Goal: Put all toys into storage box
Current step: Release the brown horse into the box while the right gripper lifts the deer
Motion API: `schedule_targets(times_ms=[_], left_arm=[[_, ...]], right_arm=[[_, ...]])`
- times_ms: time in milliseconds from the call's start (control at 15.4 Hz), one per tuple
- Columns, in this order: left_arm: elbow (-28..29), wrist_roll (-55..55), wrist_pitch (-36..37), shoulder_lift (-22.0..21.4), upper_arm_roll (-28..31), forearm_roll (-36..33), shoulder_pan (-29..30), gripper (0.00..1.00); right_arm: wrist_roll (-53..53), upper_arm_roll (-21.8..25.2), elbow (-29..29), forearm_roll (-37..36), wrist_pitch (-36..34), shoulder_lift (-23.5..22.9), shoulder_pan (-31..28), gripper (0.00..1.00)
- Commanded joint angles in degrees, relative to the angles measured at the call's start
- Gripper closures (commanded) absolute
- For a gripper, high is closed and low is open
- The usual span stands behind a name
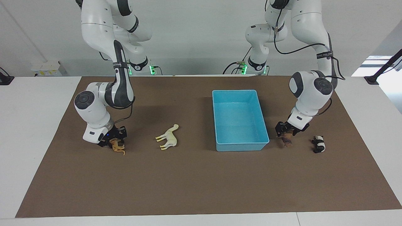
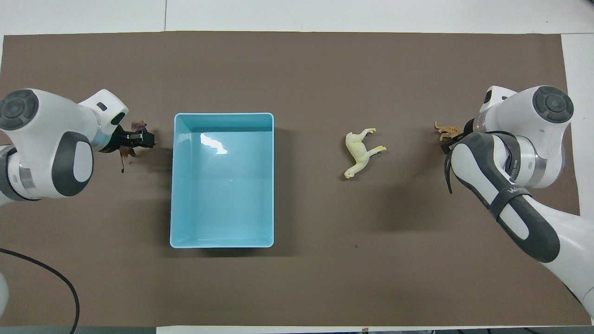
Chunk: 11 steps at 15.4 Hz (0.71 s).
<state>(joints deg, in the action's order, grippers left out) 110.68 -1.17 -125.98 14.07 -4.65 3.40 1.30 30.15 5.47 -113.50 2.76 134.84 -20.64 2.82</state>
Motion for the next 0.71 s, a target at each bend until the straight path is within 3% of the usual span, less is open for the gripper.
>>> schedule_targets(times_ms=[0,130,260,520,650], left_arm=[[-11.51,-3.90,13.88,0.00,-0.19,3.19,0.20,1.00],[-14.96,-15.20,17.78,-0.70,-1.06,3.19,-1.38,1.00],[-13.58,-27.51,18.32,-2.89,-1.86,3.19,-5.93,0.96],[-4.45,-37.84,14.29,-6.58,-1.86,3.10,-15.78,0.96],[0.92,-38.73,12.70,-9.13,-1.86,3.10,-18.17,0.88]], right_arm=[[-0.88,-0.38,-1.11,0.49,0.07,0.42,-0.54,1.00],[-1.23,-0.38,-0.67,0.49,-0.28,0.34,0.07,1.00],[-1.76,-0.46,-0.23,0.49,-0.54,0.34,0.34,1.00],[-5.26,-0.38,3.27,0.49,-4.48,0.68,1.48,1.00],[-9.65,-0.37,7.40,0.31,-10.53,1.65,3.41,1.00]])
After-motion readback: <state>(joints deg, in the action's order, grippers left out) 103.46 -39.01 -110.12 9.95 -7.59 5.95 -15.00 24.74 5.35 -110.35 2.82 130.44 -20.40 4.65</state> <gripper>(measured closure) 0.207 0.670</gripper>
